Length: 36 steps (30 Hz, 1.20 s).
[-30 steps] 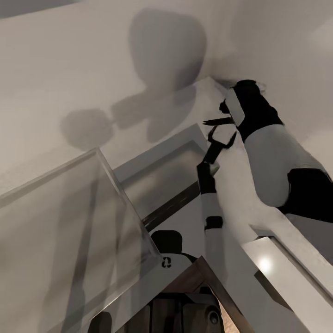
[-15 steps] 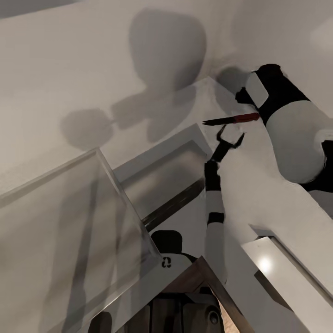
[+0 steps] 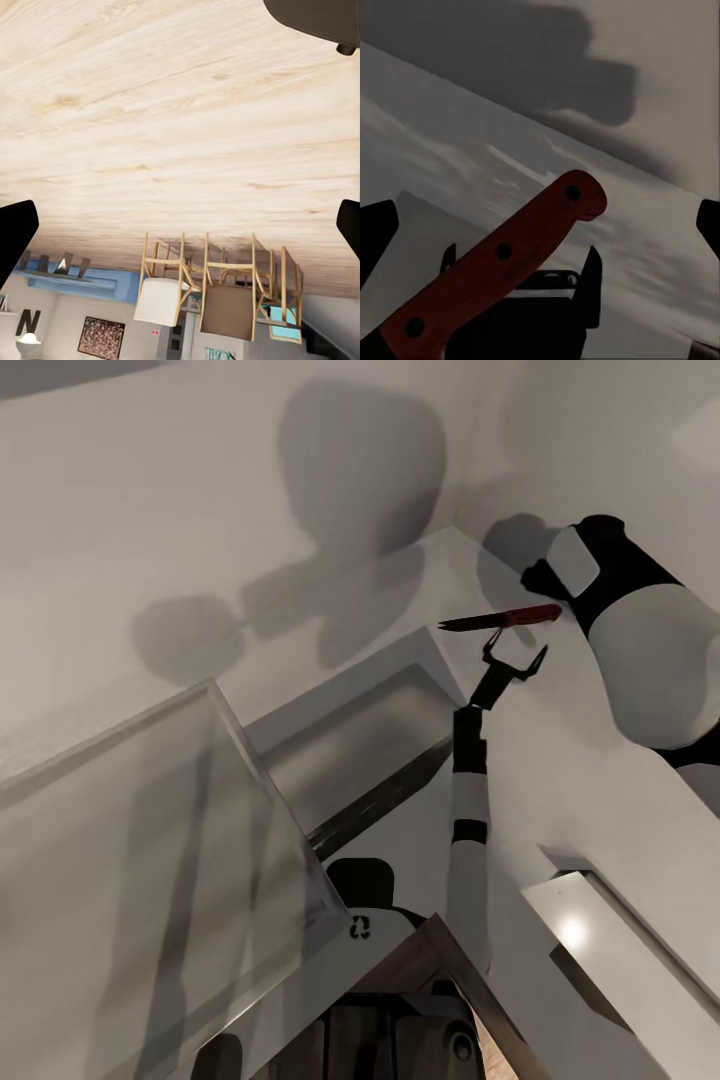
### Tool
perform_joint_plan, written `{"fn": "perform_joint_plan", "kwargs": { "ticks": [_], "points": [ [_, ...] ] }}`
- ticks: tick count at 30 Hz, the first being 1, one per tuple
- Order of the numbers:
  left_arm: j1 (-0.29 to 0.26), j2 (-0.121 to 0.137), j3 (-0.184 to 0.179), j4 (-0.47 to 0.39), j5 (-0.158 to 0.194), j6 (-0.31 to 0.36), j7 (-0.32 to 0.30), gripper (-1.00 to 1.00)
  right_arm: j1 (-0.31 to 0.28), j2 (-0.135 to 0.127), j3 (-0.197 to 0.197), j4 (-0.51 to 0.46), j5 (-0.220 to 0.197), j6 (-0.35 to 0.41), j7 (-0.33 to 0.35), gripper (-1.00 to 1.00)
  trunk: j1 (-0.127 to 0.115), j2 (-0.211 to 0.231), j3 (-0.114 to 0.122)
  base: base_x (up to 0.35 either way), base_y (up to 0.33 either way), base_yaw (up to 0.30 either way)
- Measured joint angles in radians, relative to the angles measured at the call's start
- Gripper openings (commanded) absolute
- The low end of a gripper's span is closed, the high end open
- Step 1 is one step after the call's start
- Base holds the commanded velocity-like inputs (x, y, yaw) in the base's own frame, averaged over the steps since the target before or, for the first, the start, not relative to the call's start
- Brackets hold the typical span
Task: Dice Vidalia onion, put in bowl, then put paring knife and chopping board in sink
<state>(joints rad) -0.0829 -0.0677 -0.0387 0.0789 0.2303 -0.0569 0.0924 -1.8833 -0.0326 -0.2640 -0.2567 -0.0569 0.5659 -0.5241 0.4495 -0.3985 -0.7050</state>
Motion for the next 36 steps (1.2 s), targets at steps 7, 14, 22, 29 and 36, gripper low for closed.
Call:
{"fn": "perform_joint_plan", "kwargs": {
  "ticks": [7,14,22,29,36],
  "points": [
    [0.0,0.0,0.0,0.0,0.0,0.0,0.0,1.0,0.0,0.004,-0.001,0.024,0.0,-0.018,-0.002,1.0,0.0,0.0,0.0,0.0,0.0,0.0],
    [0.0,0.0,0.0,0.0,0.0,0.0,0.0,1.0,0.0,0.005,-0.003,0.09,-0.001,-0.094,-0.036,1.0,0.0,0.0,0.0,0.0,0.0,0.0],
    [0.0,0.0,0.0,0.0,-0.001,0.0,-0.001,1.0,0.0,0.008,-0.004,0.097,-0.004,-0.107,-0.071,1.0,0.0,0.0,0.0,0.0,0.0,0.0],
    [0.0,-0.001,0.0,-0.001,-0.002,0.0,-0.001,1.0,0.0,0.02,-0.004,0.095,-0.008,-0.108,-0.077,1.0,0.0,0.0,0.0,0.0,0.0,0.0],
    [0.0,-0.001,0.0,0.0,-0.002,0.0,-0.001,1.0,0.0,0.049,-0.002,0.096,-0.008,-0.108,-0.077,1.0,0.0,0.0,0.0,0.0,0.0,0.0]
  ]
}}
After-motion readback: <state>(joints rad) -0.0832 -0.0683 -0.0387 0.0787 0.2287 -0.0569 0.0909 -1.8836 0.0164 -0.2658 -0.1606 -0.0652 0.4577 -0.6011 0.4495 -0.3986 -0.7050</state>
